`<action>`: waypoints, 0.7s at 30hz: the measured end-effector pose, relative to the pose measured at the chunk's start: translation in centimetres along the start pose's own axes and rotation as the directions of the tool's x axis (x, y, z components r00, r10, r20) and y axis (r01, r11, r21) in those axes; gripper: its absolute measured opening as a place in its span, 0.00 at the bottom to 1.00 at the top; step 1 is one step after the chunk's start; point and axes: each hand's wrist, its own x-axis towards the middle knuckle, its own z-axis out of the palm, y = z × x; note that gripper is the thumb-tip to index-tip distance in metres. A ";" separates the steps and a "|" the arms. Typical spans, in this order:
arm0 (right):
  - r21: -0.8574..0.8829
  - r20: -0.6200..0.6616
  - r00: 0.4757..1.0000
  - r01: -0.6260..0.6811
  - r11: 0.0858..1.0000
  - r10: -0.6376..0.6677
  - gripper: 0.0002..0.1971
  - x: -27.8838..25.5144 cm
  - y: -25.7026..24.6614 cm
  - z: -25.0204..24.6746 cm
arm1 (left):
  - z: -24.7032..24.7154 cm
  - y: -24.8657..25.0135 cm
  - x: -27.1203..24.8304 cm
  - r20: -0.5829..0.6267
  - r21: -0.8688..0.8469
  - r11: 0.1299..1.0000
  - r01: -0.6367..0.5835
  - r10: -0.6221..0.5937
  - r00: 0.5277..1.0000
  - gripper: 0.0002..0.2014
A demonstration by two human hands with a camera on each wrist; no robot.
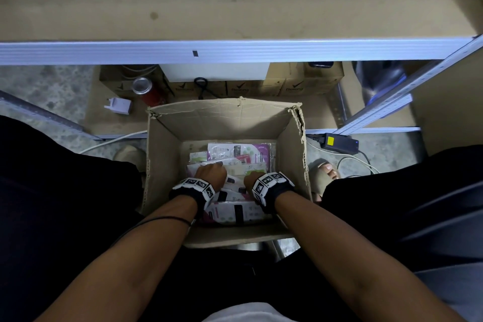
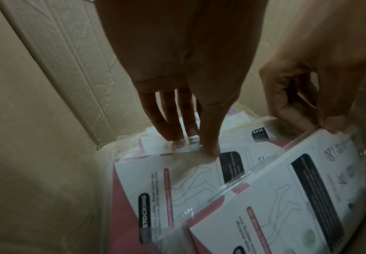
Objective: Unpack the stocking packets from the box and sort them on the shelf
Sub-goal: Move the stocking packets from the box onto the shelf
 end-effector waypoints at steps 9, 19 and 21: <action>0.032 -0.057 0.998 -0.012 0.999 0.014 0.20 2.6 0.5 0.9 | -1.7 -0.2 -1.1 -0.025 -0.057 0.998 -0.036 0.034 0.999 0.12; -0.027 -0.135 0.991 0.010 1.000 -0.013 0.24 2.7 1.0 -0.3 | -4.4 -0.8 -1.6 -0.051 -0.119 0.990 -0.071 0.065 0.997 0.09; -0.071 -0.166 0.986 0.020 0.997 -0.032 0.24 2.2 1.0 -0.7 | -5.2 -0.9 -1.9 -0.088 -0.110 0.991 -0.080 0.070 0.994 0.07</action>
